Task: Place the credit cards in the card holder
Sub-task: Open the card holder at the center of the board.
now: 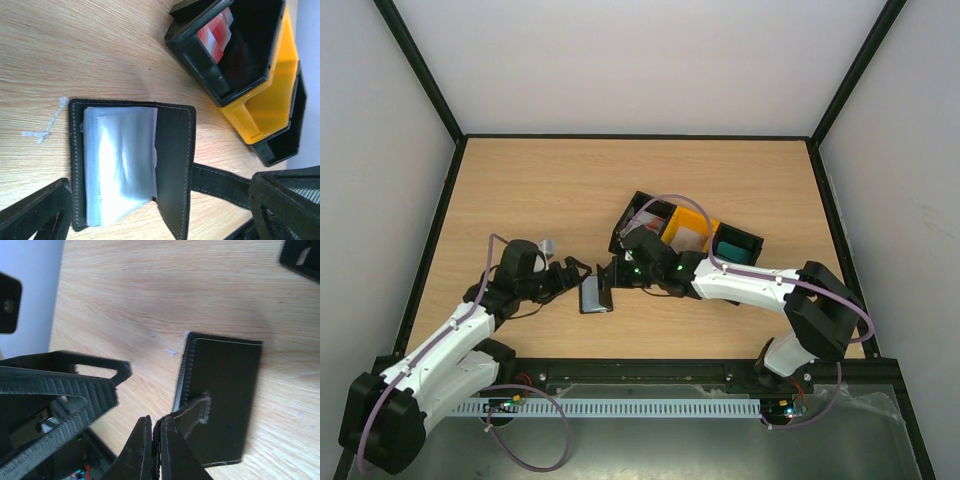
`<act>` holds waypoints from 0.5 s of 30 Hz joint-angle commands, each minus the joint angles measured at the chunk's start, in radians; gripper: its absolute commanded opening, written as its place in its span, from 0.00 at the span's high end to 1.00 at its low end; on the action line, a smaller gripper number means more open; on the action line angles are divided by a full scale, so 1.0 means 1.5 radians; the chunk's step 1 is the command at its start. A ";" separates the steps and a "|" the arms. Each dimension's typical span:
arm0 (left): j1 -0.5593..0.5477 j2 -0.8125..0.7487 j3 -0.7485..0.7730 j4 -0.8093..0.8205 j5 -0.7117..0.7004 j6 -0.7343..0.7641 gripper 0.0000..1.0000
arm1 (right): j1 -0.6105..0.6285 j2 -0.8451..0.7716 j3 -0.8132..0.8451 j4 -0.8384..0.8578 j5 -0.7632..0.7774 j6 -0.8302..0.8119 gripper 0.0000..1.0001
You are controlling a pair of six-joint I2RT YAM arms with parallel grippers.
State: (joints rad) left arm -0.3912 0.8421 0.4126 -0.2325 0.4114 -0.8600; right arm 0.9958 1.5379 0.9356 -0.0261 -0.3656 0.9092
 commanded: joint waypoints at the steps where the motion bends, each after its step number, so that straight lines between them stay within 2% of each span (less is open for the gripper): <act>1: 0.003 0.015 -0.007 -0.022 -0.016 0.012 0.09 | -0.001 0.006 0.007 -0.064 0.087 -0.012 0.98; 7: 0.003 0.026 -0.016 0.015 0.017 0.008 0.27 | -0.001 -0.005 -0.021 -0.146 0.219 -0.023 0.98; 12: 0.003 0.041 -0.029 0.047 0.040 -0.004 0.29 | -0.001 -0.005 -0.035 -0.206 0.294 -0.031 0.98; 15: 0.002 0.051 -0.040 0.070 0.064 -0.012 0.28 | -0.001 -0.006 -0.054 -0.207 0.290 -0.028 0.98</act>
State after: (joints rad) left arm -0.3912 0.9016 0.3794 -0.1848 0.4484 -0.8604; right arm 0.9958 1.5391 0.8909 -0.2600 -0.0177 0.8772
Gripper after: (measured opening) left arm 0.716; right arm 0.021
